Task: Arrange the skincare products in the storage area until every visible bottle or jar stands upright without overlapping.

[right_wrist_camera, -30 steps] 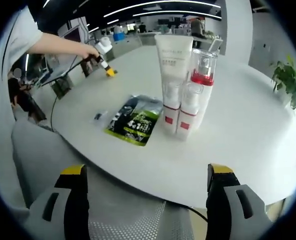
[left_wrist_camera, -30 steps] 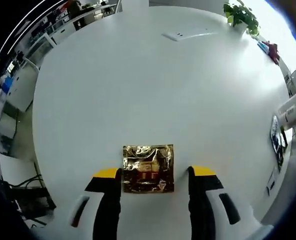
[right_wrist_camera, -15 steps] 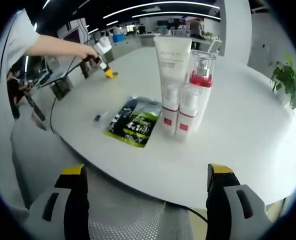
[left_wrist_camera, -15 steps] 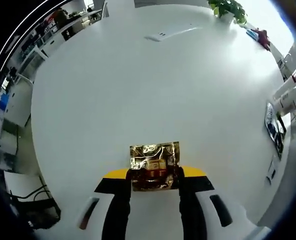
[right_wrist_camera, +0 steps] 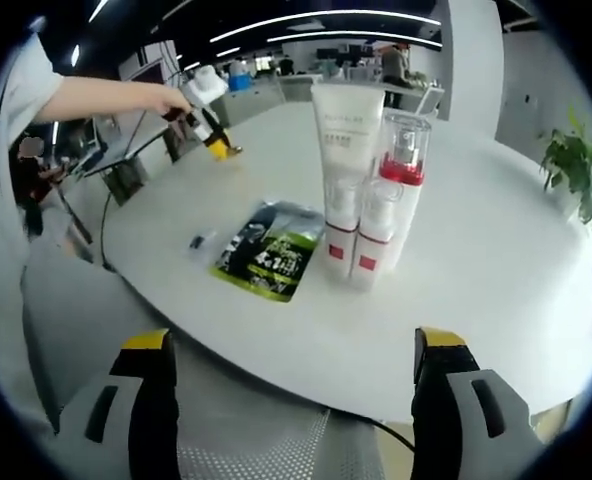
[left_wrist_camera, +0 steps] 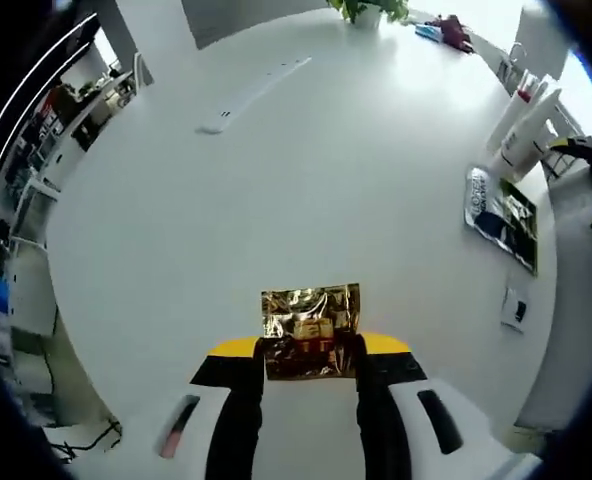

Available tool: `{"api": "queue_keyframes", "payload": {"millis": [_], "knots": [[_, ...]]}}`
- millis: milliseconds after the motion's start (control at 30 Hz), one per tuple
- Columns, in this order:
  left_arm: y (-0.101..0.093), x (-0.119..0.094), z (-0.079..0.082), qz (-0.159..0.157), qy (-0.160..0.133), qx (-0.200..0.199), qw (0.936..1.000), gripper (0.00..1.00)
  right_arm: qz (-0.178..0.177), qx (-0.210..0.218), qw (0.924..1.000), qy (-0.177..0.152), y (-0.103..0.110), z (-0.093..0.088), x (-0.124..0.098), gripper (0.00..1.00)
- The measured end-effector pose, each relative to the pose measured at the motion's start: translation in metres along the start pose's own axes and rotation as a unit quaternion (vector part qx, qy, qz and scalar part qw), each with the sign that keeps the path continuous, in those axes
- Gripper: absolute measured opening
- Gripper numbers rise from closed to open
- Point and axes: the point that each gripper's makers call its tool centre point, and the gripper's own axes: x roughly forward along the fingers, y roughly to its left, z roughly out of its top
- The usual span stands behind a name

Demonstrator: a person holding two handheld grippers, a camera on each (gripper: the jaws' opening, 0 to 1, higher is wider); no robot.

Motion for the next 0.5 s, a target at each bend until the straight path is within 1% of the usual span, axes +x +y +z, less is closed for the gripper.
{"api": "queue_keyframes", "payload": {"millis": [167, 200, 300, 333, 400, 433, 467, 500], "knots": [[-0.017, 0.001, 0.002, -0.018, 0.002, 0.050, 0.9986, 0.37, 0.003, -0.003, 1.0000, -0.006, 0.002, 0.002, -0.001, 0.98], [-0.017, 0.002, 0.001, -0.022, 0.001, 0.059, 0.9980, 0.37, 0.004, -0.004, 1.0000, -0.007, 0.002, 0.002, -0.001, 0.98], [-0.034, 0.004, -0.002, -0.034, 0.007, 0.089, 0.9954, 0.37, 0.004, -0.008, 0.9999, -0.009, 0.003, 0.003, -0.001, 0.98], [-0.034, 0.006, -0.005, -0.036, 0.009, 0.093, 0.9950, 0.37, 0.005, -0.009, 0.9999, -0.009, 0.003, 0.003, -0.001, 0.98], [-0.047, 0.003, -0.009, -0.046, 0.015, 0.122, 0.9914, 0.37, 0.006, -0.011, 0.9999, -0.010, 0.004, 0.004, -0.002, 0.98], [-0.057, 0.002, -0.009, -0.049, 0.018, 0.138, 0.9891, 0.37, 0.007, -0.012, 0.9998, -0.011, 0.004, 0.004, -0.002, 0.98], [-0.061, 0.002, -0.010, -0.052, 0.019, 0.144, 0.9880, 0.37, 0.008, -0.012, 0.9998, -0.011, 0.004, 0.004, -0.002, 0.98], [-0.067, 0.003, -0.012, -0.059, 0.023, 0.161, 0.9850, 0.37, 0.008, -0.013, 0.9998, -0.012, 0.004, 0.004, -0.002, 0.98]]}}
